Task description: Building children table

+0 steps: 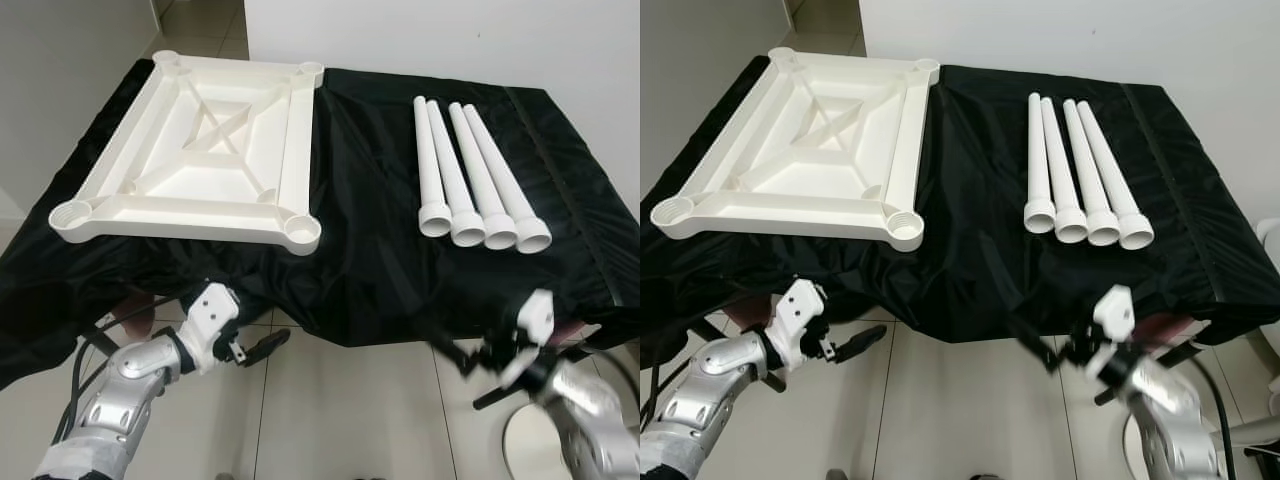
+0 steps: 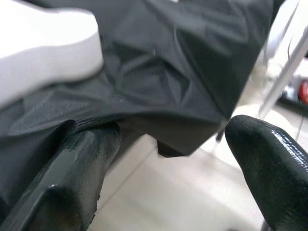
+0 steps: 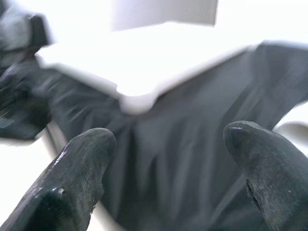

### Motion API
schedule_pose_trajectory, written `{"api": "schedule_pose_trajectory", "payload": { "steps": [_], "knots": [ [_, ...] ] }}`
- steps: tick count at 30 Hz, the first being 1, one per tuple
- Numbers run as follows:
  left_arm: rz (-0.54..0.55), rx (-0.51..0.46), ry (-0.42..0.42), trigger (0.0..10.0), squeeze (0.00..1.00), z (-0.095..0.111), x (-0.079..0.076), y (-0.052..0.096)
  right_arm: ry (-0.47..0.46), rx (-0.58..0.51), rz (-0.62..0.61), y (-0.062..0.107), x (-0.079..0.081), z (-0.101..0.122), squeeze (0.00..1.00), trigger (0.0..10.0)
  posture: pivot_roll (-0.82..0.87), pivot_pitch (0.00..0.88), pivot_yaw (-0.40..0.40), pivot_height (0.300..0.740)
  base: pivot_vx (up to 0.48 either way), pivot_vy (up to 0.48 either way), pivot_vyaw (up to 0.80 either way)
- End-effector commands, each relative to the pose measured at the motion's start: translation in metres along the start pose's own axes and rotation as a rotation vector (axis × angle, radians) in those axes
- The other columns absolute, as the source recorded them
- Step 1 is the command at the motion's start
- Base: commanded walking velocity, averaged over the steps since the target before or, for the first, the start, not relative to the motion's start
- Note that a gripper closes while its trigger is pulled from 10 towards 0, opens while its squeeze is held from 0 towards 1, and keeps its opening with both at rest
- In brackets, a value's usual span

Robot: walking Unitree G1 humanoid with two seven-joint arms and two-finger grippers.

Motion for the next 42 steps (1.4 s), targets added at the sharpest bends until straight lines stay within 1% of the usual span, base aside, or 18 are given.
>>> {"api": "schedule_pose_trajectory", "payload": {
  "steps": [1,6,8,14,17,18,19,21,23,24,25,26,28,29,32,35,39,42],
  "knots": [
    [-0.104,-0.048,0.000,10.0,0.00,0.012,-0.001,0.004,-0.028,-0.049,-0.067,-0.001,-0.004,0.005,0.00,10.0,-0.01,0.055,-0.020,0.740,0.000,0.000,0.00],
    [-0.104,-0.062,0.004,10.0,0.00,0.022,0.004,0.008,-0.055,-0.071,-0.078,-0.004,-0.002,0.005,0.00,10.0,-0.01,0.051,-0.019,0.740,0.000,0.000,0.00],
    [-0.165,-0.053,0.000,10.0,0.00,0.031,-0.003,0.015,-0.084,-0.049,-0.076,-0.005,0.002,0.000,0.00,10.0,0.00,0.045,-0.017,0.740,0.000,0.000,0.00],
    [-0.228,-0.018,-0.005,10.0,0.00,0.031,-0.009,0.021,-0.086,-0.032,-0.086,-0.003,0.001,-0.003,0.00,10.0,0.00,0.045,-0.015,0.740,0.000,0.000,0.00],
    [-0.357,0.168,-0.056,10.0,0.00,0.014,-0.011,0.051,-0.061,-0.012,-0.158,0.000,-0.008,-0.005,0.00,10.0,-0.01,0.043,-0.014,0.740,0.000,0.000,0.00],
    [-0.357,0.168,-0.056,10.0,0.00,0.014,-0.011,0.051,-0.061,-0.012,-0.158,0.000,-0.008,-0.005,0.00,10.0,-0.01,0.043,-0.014,0.740,0.000,0.000,0.00],
    [-0.356,0.212,-0.097,10.0,0.00,0.010,-0.004,0.061,-0.050,-0.026,-0.188,0.001,-0.012,-0.003,0.00,10.0,-0.01,0.044,-0.013,0.740,0.000,0.000,0.00],
    [-0.329,0.237,-0.110,10.0,0.00,0.009,0.005,0.066,-0.045,-0.047,-0.218,0.000,-0.017,-0.001,0.00,10.0,-0.01,0.044,-0.016,0.740,0.000,0.000,0.00],
    [-0.329,0.237,-0.110,10.0,0.00,0.009,0.005,0.066,-0.045,-0.047,-0.218,0.000,-0.017,-0.001,0.00,10.0,-0.01,0.044,-0.016,0.740,0.000,0.000,0.00],
    [-0.263,0.217,-0.129,10.0,0.00,0.014,0.019,0.064,-0.046,-0.071,-0.251,-0.001,-0.022,0.003,0.00,10.0,-0.01,0.043,-0.019,0.740,0.000,0.000,0.00],
    [-0.126,0.140,-0.139,10.0,0.00,0.029,0.041,0.053,-0.039,-0.114,-0.305,-0.004,-0.030,0.009,0.00,10.0,0.00,0.041,-0.021,0.740,0.000,0.000,0.00],
    [-0.126,0.140,-0.139,10.0,0.00,0.029,0.041,0.053,-0.039,-0.114,-0.305,-0.004,-0.030,0.009,0.00,10.0,0.00,0.041,-0.021,0.740,0.000,0.000,0.00],
    [0.110,-0.011,-0.105,10.0,0.00,0.059,0.073,0.033,-0.045,-0.170,-0.403,-0.009,-0.042,0.017,0.00,10.0,0.00,0.040,-0.027,0.740,0.000,0.000,0.00],
    [0.110,-0.011,-0.105,10.0,0.00,0.059,0.073,0.033,-0.045,-0.170,-0.403,-0.009,-0.042,0.017,0.00,10.0,0.00,0.040,-0.027,0.740,0.000,0.000,0.00],
    [0.318,-0.127,-0.023,10.0,0.00,0.080,0.095,0.009,-0.061,-0.211,-0.478,-0.015,-0.049,0.020,0.00,10.0,-0.01,0.038,-0.033,0.740,0.000,0.000,0.00],
    [0.336,-0.160,0.024,10.0,0.00,0.083,0.093,-0.003,-0.060,-0.204,-0.468,-0.020,-0.046,0.017,0.00,10.0,-0.01,0.039,-0.030,0.740,0.000,0.000,0.00],
    [0.317,-0.103,0.062,10.0,0.00,0.067,0.082,-0.018,-0.060,-0.204,-0.459,-0.024,-0.042,0.017,0.00,10.0,-0.03,0.044,-0.023,0.740,0.000,0.000,0.00],
    [0.308,-0.077,0.069,10.0,0.00,0.059,0.078,-0.022,-0.060,-0.208,-0.459,-0.024,-0.041,0.017,0.00,10.0,-0.03,0.044,-0.023,0.740,0.000,0.000,0.00]
  ]
}}
Point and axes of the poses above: a point about 5 cm out from each wrist's last joint towards the gripper, its own y axis pointing back from the gripper into the wrist, its own z axis along the axis of the wrist's last joint, x = y × z, the point moved 3 cm from there along -y, pointing out of the wrist towards the gripper, and after that the axes turned 14 degrees about -y, right-handed, at the moved point
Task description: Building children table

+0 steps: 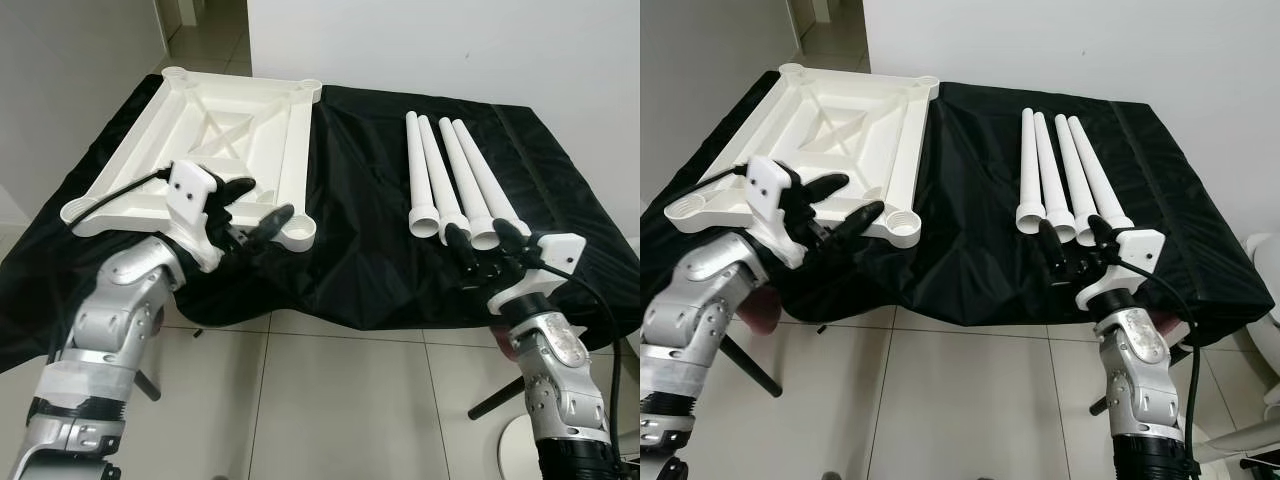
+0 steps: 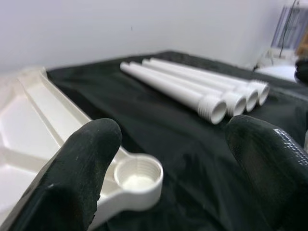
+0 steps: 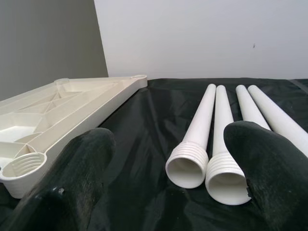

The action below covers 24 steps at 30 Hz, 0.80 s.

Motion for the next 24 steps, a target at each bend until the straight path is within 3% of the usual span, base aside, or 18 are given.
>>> {"api": "schedule_pose_trajectory", "payload": {
  "steps": [1,3,6,8,11,15,20,24],
  "knots": [
    [0.052,0.044,0.004,10.0,0.00,-0.009,0.000,0.000,0.010,-0.007,0.003,-0.001,0.001,0.003,0.00,10.0,-0.03,0.044,-0.023,0.740,0.000,0.000,0.00],
    [0.052,0.076,0.006,10.0,0.00,-0.018,-0.002,-0.002,0.012,-0.011,-0.001,-0.001,0.001,0.003,0.00,10.0,-0.03,0.046,-0.021,0.740,0.000,0.000,0.00],
    [0.027,0.257,0.026,10.0,0.00,-0.061,-0.017,0.004,0.029,-0.022,-0.022,0.000,-0.004,0.009,0.00,10.0,-0.04,0.059,-0.014,0.740,0.000,0.000,0.00],
    [0.027,0.257,0.026,10.0,0.00,-0.061,-0.017,0.004,0.029,-0.022,-0.022,0.000,-0.004,0.009,0.00,10.0,-0.04,0.059,-0.014,0.740,0.000,0.000,0.00],
    [0.015,0.379,0.041,10.0,0.00,-0.092,-0.032,0.012,0.057,-0.036,-0.029,-0.003,-0.009,0.015,0.00,10.0,-0.05,0.073,-0.008,0.740,0.000,0.000,0.00],
    [0.000,0.403,0.041,10.0,0.00,-0.098,-0.037,0.014,0.062,-0.038,-0.025,-0.005,-0.009,0.018,0.00,10.0,-0.05,0.081,-0.006,0.740,0.000,0.000,0.00],
    [-0.090,0.478,0.029,10.0,0.00,-0.117,-0.062,0.023,0.101,-0.042,-0.004,-0.010,-0.011,0.027,0.00,10.0,-0.06,0.098,-0.002,0.740,0.000,0.000,0.00],
    [-0.199,0.533,-0.058,10.0,0.00,-0.129,-0.080,0.034,0.123,-0.043,0.001,-0.013,-0.015,0.032,0.00,10.0,-0.05,0.106,-0.001,0.740,0.000,0.000,0.00]
  ]
}}
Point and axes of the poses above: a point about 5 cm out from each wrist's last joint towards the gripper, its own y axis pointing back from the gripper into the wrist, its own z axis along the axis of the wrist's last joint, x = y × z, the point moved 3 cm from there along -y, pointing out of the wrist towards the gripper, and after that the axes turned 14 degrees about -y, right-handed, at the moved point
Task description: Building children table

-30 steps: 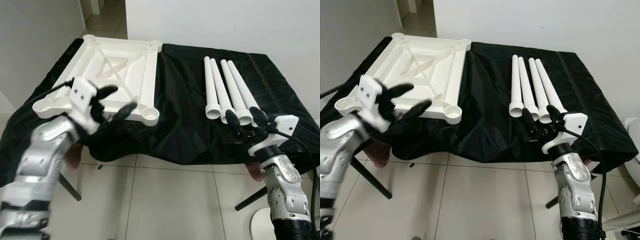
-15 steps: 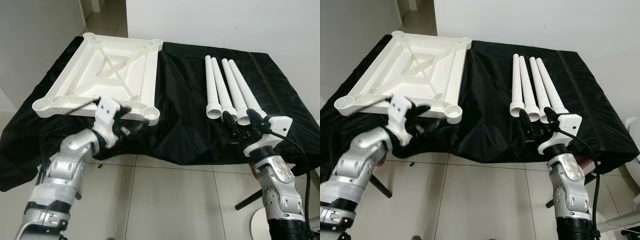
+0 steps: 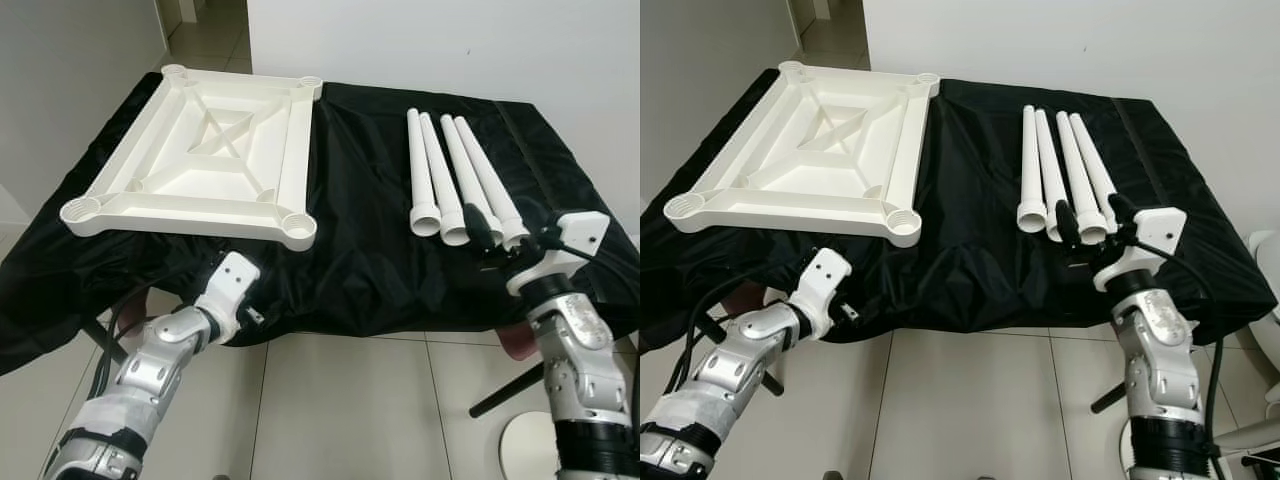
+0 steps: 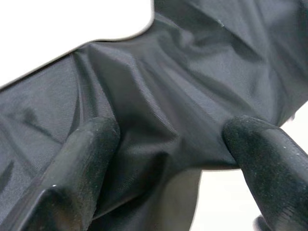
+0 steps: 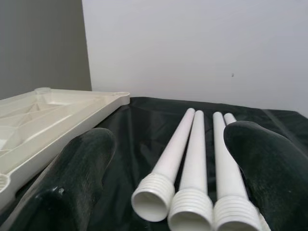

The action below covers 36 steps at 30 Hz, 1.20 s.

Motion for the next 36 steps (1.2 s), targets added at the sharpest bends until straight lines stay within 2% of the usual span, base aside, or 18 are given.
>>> {"api": "schedule_pose_trajectory", "payload": {
  "steps": [1,2,5,7,8,9,12,13,15,16,17,20,26,31,32,33,35,36],
  "knots": [
    [-0.139,0.097,-0.009,10.0,0.00,-0.026,-0.031,0.004,0.015,0.009,-0.001,-0.001,-0.003,0.001,0.00,10.0,-0.05,0.112,0.001,0.740,0.000,0.000,0.00],
    [-0.207,0.099,-0.058,10.0,0.00,-0.030,-0.041,0.009,0.020,0.006,0.002,-0.002,-0.003,0.002,0.00,10.0,-0.05,0.112,0.001,0.740,0.000,0.000,0.00],
    [-0.269,0.103,-0.106,10.0,0.00,-0.033,-0.050,0.015,0.023,0.004,0.006,-0.003,-0.003,0.004,0.00,10.0,-0.05,0.112,0.001,0.740,0.000,0.000,0.00],
    [-0.397,0.092,-0.167,10.0,0.00,-0.036,-0.063,0.031,0.032,0.002,0.014,-0.005,-0.003,0.006,0.00,10.0,-0.04,0.117,-0.003,0.740,0.000,0.000,0.00],
    [-0.397,0.092,-0.167,10.0,0.00,-0.036,-0.063,0.031,0.032,0.002,0.014,-0.005,-0.003,0.006,0.00,10.0,-0.04,0.117,-0.003,0.740,0.000,0.000,0.00],
    [-0.460,0.051,-0.152,10.0,0.00,-0.030,-0.065,0.042,0.034,0.003,0.021,-0.006,-0.003,0.006,0.00,10.0,-0.04,0.117,-0.003,0.740,0.000,0.000,0.00],
    [-0.460,0.051,-0.152,10.0,0.00,-0.030,-0.065,0.042,0.034,0.003,0.021,-0.006,-0.003,0.006,0.00,10.0,-0.04,0.117,-0.003,0.740,0.000,0.000,0.00],
    [-0.494,0.003,-0.124,10.0,0.00,-0.020,-0.062,0.051,0.037,0.005,0.027,-0.007,-0.003,0.005,0.00,10.0,-0.04,0.117,-0.006,0.740,0.000,0.000,0.00],
    [-0.482,-0.104,-0.080,10.0,0.00,0.004,-0.046,0.061,0.035,0.009,0.037,-0.010,-0.001,0.003,0.00,10.0,-0.03,0.116,-0.009,0.740,0.000,0.000,0.00],
    [-0.482,-0.104,-0.080,10.0,0.00,0.004,-0.046,0.061,0.035,0.009,0.037,-0.010,-0.001,0.003,0.00,10.0,-0.03,0.116,-0.009,0.740,0.000,0.000,0.00],
    [-0.443,-0.164,-0.068,10.0,0.00,0.019,-0.030,0.062,0.032,0.008,0.045,-0.013,0.000,0.003,0.00,10.0,-0.03,0.116,-0.009,0.740,0.000,0.000,0.00],
    [-0.418,-0.202,-0.066,10.0,0.00,0.028,-0.021,0.064,0.030,0.007,0.051,-0.014,0.001,0.003,0.00,10.0,-0.03,0.116,-0.009,0.740,0.000,0.000,0.00],
    [-0.256,-0.403,-0.079,10.0,0.00,0.076,0.036,0.069,0.020,0.000,0.076,-0.021,0.006,0.003,0.00,10.0,-0.03,0.107,-0.014,0.740,0.000,0.000,0.00],
    [-0.235,-0.420,-0.072,10.0,0.00,0.080,0.042,0.070,0.017,-0.003,0.076,-0.022,0.007,0.003,0.00,10.0,-0.03,0.107,-0.014,0.740,0.000,0.000,0.00],
    [-0.151,-0.435,-0.055,10.0,0.00,0.085,0.053,0.061,0.007,-0.011,0.071,-0.024,0.009,0.003,0.00,10.0,-0.04,0.106,-0.014,0.740,0.000,0.000,0.00],
    [-0.151,-0.435,-0.055,10.0,0.00,0.085,0.053,0.061,0.007,-0.011,0.071,-0.024,0.009,0.003,0.00,10.0,-0.04,0.106,-0.014,0.740,0.000,0.000,0.00],
    [-0.004,-0.409,0.023,10.0,0.00,0.088,0.070,0.038,-0.026,-0.033,0.043,-0.027,0.013,0.002,0.00,10.0,-0.05,0.106,-0.019,0.740,0.000,0.000,0.00],
    [-0.004,-0.409,0.023,10.0,0.00,0.088,0.070,0.038,-0.026,-0.033,0.043,-0.027,0.013,0.002,0.00,10.0,-0.05,0.106,-0.019,0.740,0.000,0.000,0.00]
  ]
}}
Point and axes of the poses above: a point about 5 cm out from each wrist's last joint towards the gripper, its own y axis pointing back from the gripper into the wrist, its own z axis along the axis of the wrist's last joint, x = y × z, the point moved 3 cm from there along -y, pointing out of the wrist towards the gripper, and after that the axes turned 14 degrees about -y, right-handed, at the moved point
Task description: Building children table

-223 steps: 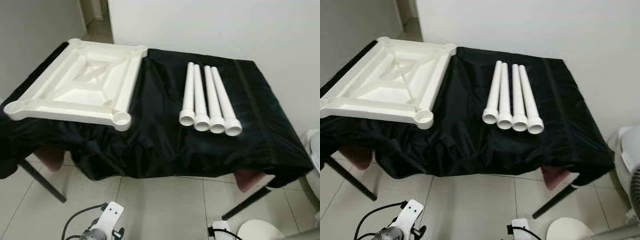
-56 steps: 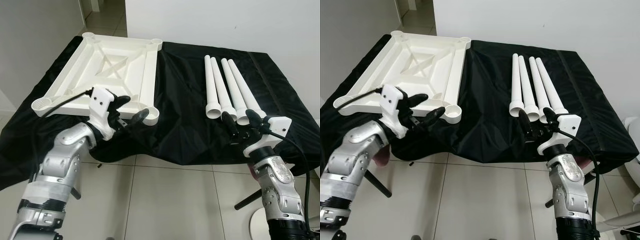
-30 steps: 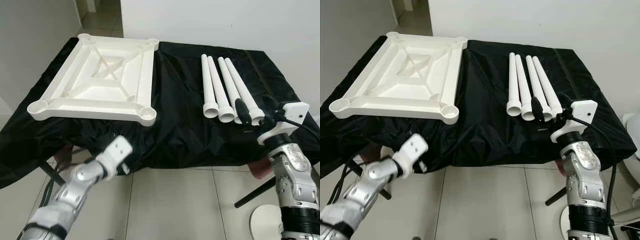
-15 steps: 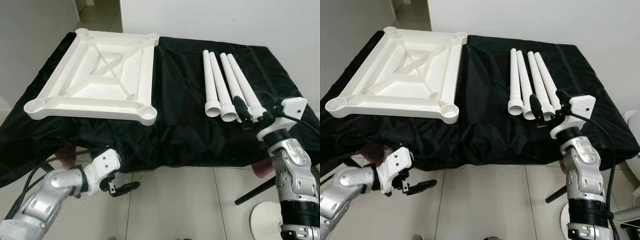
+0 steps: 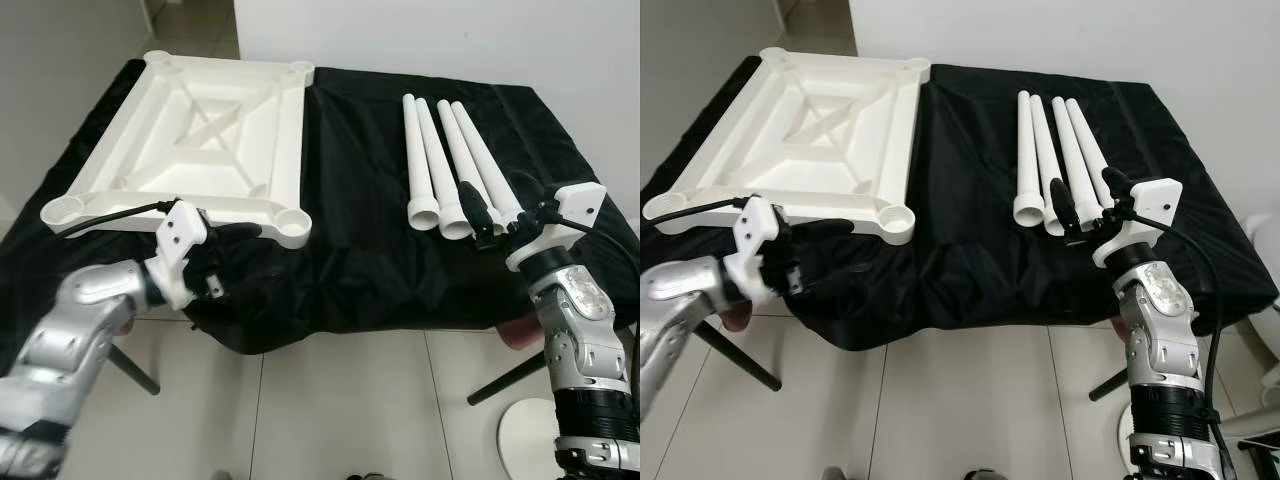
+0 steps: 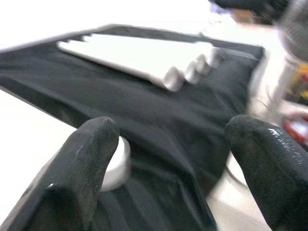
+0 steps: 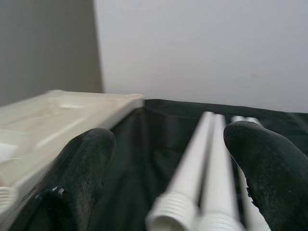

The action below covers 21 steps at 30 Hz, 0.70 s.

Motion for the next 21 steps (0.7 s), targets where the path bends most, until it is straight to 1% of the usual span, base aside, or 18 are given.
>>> {"api": "schedule_pose_trajectory", "payload": {
  "steps": [1,2,3,4,5,7,8,9,10,11,12,14,16,17,18,20,21],
  "knots": [
    [0.131,0.070,0.031,10.0,0.00,-0.012,0.013,-0.004,0.001,-0.010,-0.038,0.000,-0.001,-0.001,0.00,10.0,-0.05,0.105,-0.019,0.740,0.000,0.000,0.00],
    [0.131,0.070,0.031,10.0,0.00,-0.012,0.013,-0.004,0.001,-0.010,-0.038,0.000,-0.001,-0.001,0.00,10.0,-0.05,0.105,-0.019,0.740,0.000,0.000,0.00],
    [0.190,0.101,0.053,10.0,0.00,-0.020,0.015,-0.011,-0.008,-0.012,-0.089,0.000,-0.001,-0.005,0.00,10.0,-0.06,0.107,-0.020,0.740,0.000,0.000,0.00],
    [0.190,0.101,0.053,10.0,0.00,-0.020,0.015,-0.011,-0.008,-0.012,-0.089,0.000,-0.001,-0.005,0.00,10.0,-0.06,0.107,-0.020,0.740,0.000,0.000,0.00],
    [0.238,0.111,0.064,10.0,0.00,-0.024,0.016,-0.016,-0.006,-0.009,-0.129,0.000,-0.002,-0.009,0.00,10.0,-0.06,0.107,-0.020,0.740,0.000,0.000,0.00],
    [0.238,0.111,0.064,10.0,0.00,-0.024,0.016,-0.016,-0.006,-0.009,-0.129,0.000,-0.002,-0.009,0.00,10.0,-0.06,0.107,-0.020,0.740,0.000,0.000,0.00],
    [0.272,0.122,0.096,10.0,0.00,-0.028,0.017,-0.021,-0.014,0.001,-0.167,0.000,-0.003,-0.015,0.00,10.0,-0.06,0.107,-0.020,0.740,0.000,0.000,0.00],
    [0.272,0.122,0.096,10.0,0.00,-0.028,0.017,-0.021,-0.014,0.001,-0.167,0.000,-0.003,-0.015,0.00,10.0,-0.06,0.107,-0.020,0.740,0.000,0.000,0.00],
    [0.345,0.116,0.108,10.0,0.00,-0.028,0.023,-0.026,-0.012,-0.006,-0.223,0.000,-0.004,-0.019,0.00,10.0,-0.07,0.106,-0.019,0.740,0.000,0.000,0.00],
    [0.345,0.116,0.108,10.0,0.00,-0.028,0.023,-0.026,-0.012,-0.006,-0.223,0.000,-0.004,-0.019,0.00,10.0,-0.07,0.106,-0.019,0.740,0.000,0.000,0.00],
    [0.408,0.113,0.127,10.0,0.00,-0.029,0.028,-0.030,-0.012,-0.017,-0.265,0.000,-0.004,-0.021,0.00,10.0,-0.06,0.105,-0.017,0.740,0.000,0.000,0.00],
    [0.408,0.113,0.127,10.0,0.00,-0.029,0.028,-0.030,-0.012,-0.017,-0.265,0.000,-0.004,-0.021,0.00,10.0,-0.06,0.105,-0.017,0.740,0.000,0.000,0.00],
    [0.532,0.090,0.178,10.0,0.00,-0.029,0.034,-0.036,-0.016,-0.029,-0.287,0.002,-0.001,-0.027,0.00,10.0,-0.06,0.094,-0.006,0.740,0.000,0.000,0.00],
    [0.532,0.090,0.178,10.0,0.00,-0.029,0.034,-0.036,-0.016,-0.029,-0.287,0.002,-0.001,-0.027,0.00,10.0,-0.06,0.094,-0.006,0.740,0.000,0.000,0.00],
    [0.581,0.095,0.179,10.0,0.00,-0.029,0.033,-0.038,-0.001,-0.031,-0.298,0.005,-0.001,-0.029,0.00,10.0,-0.05,0.090,-0.001,0.740,0.000,0.000,0.00],
    [0.581,0.095,0.179,10.0,0.00,-0.029,0.033,-0.038,-0.001,-0.031,-0.298,0.005,-0.001,-0.029,0.00,10.0,-0.05,0.090,-0.001,0.740,0.000,0.000,0.00],
    [0.618,0.091,0.180,10.0,0.00,-0.029,0.032,-0.039,0.001,-0.037,-0.306,0.007,0.000,-0.031,0.00,10.0,-0.05,0.087,0.006,0.740,0.000,0.000,0.00]
  ]
}}
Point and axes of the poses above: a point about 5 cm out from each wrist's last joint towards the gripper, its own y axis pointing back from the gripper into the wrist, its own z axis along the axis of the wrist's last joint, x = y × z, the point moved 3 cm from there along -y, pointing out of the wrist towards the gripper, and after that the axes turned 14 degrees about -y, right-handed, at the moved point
